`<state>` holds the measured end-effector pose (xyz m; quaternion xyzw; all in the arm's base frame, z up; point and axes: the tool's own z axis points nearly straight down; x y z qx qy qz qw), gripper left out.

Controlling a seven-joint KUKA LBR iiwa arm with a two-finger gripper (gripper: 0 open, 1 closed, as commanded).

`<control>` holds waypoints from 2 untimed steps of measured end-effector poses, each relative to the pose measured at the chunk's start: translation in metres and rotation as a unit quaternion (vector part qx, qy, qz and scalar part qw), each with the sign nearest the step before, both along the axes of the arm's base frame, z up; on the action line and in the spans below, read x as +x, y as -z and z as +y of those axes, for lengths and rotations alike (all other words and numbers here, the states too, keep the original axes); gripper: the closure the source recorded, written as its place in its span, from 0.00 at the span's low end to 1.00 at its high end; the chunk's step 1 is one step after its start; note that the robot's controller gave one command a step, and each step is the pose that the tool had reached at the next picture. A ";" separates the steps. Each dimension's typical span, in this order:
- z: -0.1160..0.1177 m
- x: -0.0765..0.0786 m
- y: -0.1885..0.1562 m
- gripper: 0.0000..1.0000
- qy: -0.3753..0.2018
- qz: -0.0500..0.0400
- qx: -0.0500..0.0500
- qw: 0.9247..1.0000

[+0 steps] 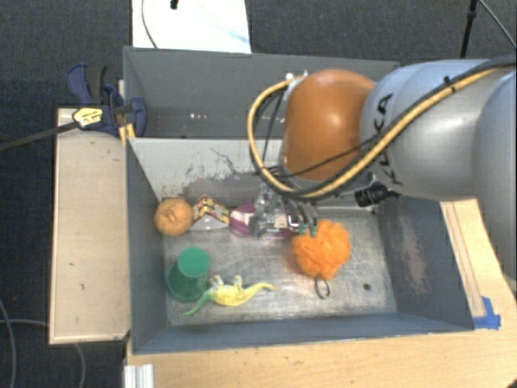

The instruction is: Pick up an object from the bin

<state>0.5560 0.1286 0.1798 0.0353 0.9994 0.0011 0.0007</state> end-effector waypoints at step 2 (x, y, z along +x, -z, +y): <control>0.010 0.001 -0.046 1.00 -0.117 -0.008 0.000 0.993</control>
Offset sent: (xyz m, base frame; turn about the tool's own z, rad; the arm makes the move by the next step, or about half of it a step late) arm 0.0253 0.0005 -0.0212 -0.3056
